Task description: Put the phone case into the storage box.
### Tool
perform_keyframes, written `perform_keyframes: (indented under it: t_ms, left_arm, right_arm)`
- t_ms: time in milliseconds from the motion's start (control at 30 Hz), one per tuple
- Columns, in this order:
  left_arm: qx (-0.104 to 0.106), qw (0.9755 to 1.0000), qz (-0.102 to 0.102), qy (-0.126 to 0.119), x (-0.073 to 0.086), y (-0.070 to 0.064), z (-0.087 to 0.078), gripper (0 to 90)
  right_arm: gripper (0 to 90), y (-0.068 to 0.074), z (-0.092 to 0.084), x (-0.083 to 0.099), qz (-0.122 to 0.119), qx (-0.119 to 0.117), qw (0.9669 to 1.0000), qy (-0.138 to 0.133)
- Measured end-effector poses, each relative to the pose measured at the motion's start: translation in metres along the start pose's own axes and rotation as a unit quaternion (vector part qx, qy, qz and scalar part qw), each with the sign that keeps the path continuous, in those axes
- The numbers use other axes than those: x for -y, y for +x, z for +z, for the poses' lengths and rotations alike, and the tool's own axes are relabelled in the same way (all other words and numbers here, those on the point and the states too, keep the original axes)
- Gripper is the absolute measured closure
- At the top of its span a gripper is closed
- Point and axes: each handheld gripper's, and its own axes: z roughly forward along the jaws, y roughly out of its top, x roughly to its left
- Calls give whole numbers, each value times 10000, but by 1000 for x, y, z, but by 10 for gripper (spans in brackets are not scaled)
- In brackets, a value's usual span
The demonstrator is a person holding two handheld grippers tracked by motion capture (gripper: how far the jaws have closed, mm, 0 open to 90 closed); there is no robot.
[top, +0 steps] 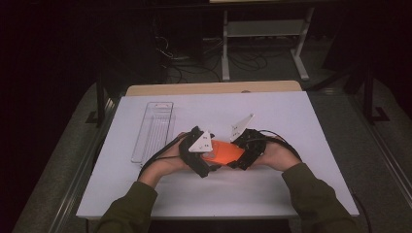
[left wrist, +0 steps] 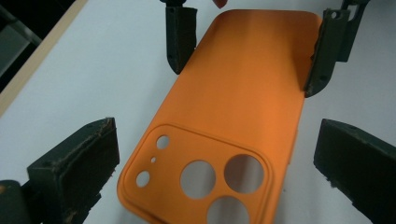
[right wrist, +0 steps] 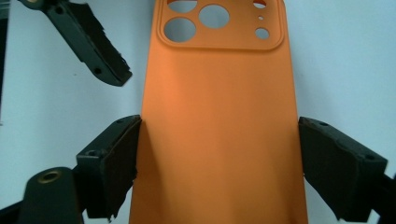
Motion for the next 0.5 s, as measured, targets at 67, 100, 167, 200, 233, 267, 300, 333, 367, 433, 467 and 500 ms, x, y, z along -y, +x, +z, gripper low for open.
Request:
perform_keyframes:
  t_ms: [67,100,167,200,233,267,300,333,367,433,467,500]
  left_arm:
    - [32,10000,28,25,0,1,0,0]
    - [53,10000,9,26,0,1,0,0]
    - [112,9999,4,38,0,1,0,0]
    - [160,9999,2,39,0,1,0,0]
    - [177,9998,57,41,0,2,0,0]
    - [219,9997,64,44,1,2,0,0]
    - [262,9996,-52,-33,1,1,1,0]
    - [299,9996,-17,-18,1,1,1,0]
    - [331,9995,-1,4,1,1,0,0]
    - [427,9991,4,-10,1,2,1,0]
    - [471,9989,-8,-15,1,2,1,0]
    - [518,9987,-27,-11,1,2,1,0]
  right_arm:
    - [151,0,1,-2,-95,-14,10000,18]
    - [151,0,2,-4,-130,-8,9999,16]
    - [151,1,3,-6,-188,-90,9998,27]
    - [151,1,4,-7,-246,-109,9996,21]
    - [151,2,5,-8,-280,-125,9995,20]
    - [151,2,6,-8,-316,-150,9994,16]
    - [151,3,6,-9,-383,-171,9991,27]
    - [151,3,7,-9,-398,-176,9991,20]
    - [151,4,7,-9,-431,-195,9989,23]
    - [151,6,8,-10,-473,-246,9986,6]
    - [151,6,9,-10,-528,-248,9983,24]
    - [151,7,9,-10,-563,-250,9981,25]
